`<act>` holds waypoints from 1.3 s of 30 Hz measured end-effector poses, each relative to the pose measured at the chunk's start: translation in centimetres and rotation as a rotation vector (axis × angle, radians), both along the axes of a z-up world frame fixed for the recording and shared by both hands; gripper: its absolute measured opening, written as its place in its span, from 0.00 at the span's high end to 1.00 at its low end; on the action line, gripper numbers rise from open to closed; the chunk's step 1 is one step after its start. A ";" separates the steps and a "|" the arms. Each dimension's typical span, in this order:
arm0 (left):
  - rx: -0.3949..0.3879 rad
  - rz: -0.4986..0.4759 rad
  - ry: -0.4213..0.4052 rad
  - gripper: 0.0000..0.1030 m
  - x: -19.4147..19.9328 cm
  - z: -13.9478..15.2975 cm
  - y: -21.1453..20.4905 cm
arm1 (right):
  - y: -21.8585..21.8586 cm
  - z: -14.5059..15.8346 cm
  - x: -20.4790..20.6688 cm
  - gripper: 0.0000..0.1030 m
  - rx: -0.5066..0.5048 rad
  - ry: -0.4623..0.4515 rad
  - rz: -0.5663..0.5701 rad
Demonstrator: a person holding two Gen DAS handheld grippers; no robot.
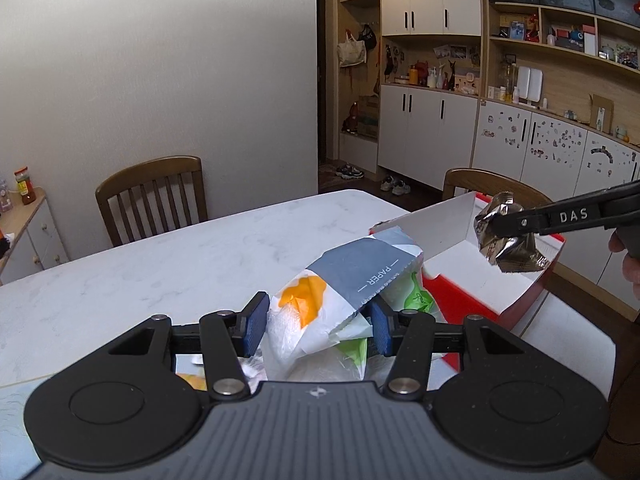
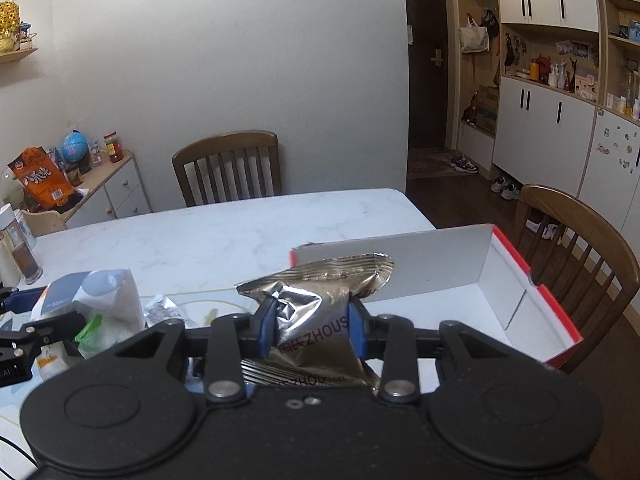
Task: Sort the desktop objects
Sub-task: 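Carry the gold foil bag and white paper bag into the red shoebox with both tools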
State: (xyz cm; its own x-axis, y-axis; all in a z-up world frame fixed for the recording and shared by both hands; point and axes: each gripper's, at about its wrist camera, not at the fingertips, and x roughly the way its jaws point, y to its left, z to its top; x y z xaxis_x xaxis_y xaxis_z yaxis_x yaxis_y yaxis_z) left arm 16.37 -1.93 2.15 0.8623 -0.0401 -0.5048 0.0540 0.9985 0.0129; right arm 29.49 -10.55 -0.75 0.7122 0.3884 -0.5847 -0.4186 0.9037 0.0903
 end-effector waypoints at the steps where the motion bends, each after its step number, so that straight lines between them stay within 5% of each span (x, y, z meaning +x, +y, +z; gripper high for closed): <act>1: -0.003 -0.001 0.006 0.51 0.3 0.0 -0.4 | -0.2 0.1 0.3 0.66 -0.004 0.003 0.005; 18: 0.009 -0.079 0.073 0.51 7.7 0.0 -7.8 | -5.3 -1.2 5.5 0.66 -0.039 0.085 0.040; 39: 0.131 -0.246 0.147 0.50 17.1 -3.5 -15.8 | -9.8 -4.8 10.7 0.66 -0.145 0.143 0.032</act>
